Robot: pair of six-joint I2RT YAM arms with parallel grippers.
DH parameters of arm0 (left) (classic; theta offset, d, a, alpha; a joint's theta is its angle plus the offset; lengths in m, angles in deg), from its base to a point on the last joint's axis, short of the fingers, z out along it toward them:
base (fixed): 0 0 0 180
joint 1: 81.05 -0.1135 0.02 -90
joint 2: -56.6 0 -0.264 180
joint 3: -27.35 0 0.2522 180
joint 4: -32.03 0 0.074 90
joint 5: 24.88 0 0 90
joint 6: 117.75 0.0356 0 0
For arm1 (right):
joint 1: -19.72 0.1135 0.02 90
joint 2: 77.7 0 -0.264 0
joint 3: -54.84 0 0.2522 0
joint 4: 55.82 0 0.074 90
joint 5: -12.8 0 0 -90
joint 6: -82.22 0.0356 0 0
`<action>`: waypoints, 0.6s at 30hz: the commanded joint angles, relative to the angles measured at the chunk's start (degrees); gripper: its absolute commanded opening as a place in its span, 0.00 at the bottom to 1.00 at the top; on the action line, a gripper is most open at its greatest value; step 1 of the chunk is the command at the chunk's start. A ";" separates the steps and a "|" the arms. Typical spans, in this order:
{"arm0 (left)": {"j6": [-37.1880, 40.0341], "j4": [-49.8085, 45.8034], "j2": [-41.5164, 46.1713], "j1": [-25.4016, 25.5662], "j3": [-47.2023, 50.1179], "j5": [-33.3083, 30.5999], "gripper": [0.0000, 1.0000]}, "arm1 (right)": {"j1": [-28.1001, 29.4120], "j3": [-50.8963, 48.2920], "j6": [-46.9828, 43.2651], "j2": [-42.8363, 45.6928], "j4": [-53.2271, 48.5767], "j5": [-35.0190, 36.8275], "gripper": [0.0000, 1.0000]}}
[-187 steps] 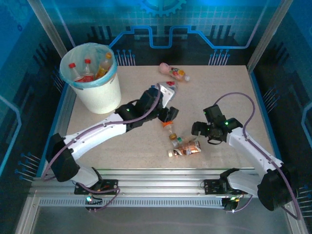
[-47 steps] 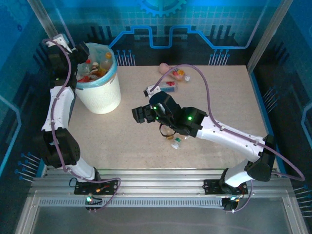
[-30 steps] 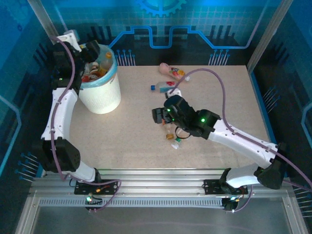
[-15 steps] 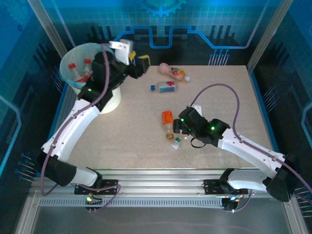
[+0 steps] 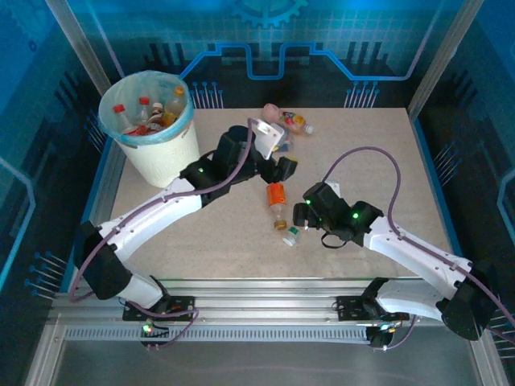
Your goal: Put the plastic bottles in the bin
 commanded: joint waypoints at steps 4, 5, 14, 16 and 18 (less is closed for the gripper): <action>-1.49 -0.68 -1.52 3.44 3.65 -0.52 0.71 | -0.75 -2.45 2.47 -0.11 0.30 -2.04 0.99; -2.18 -1.07 -1.67 3.65 4.05 -0.16 0.71 | -0.70 -2.48 2.37 -0.13 0.18 -1.90 0.99; -3.27 -9.60 -6.68 6.31 2.07 0.05 0.70 | -4.00 -4.04 1.39 3.41 -4.45 0.26 0.95; -3.26 -11.65 -8.64 7.10 0.86 0.71 0.71 | -6.44 -5.54 1.11 5.04 -4.53 -1.11 0.93; -2.79 -13.74 -11.11 7.96 -0.91 1.70 0.71 | -9.43 -6.72 0.65 6.67 -4.45 -2.84 0.90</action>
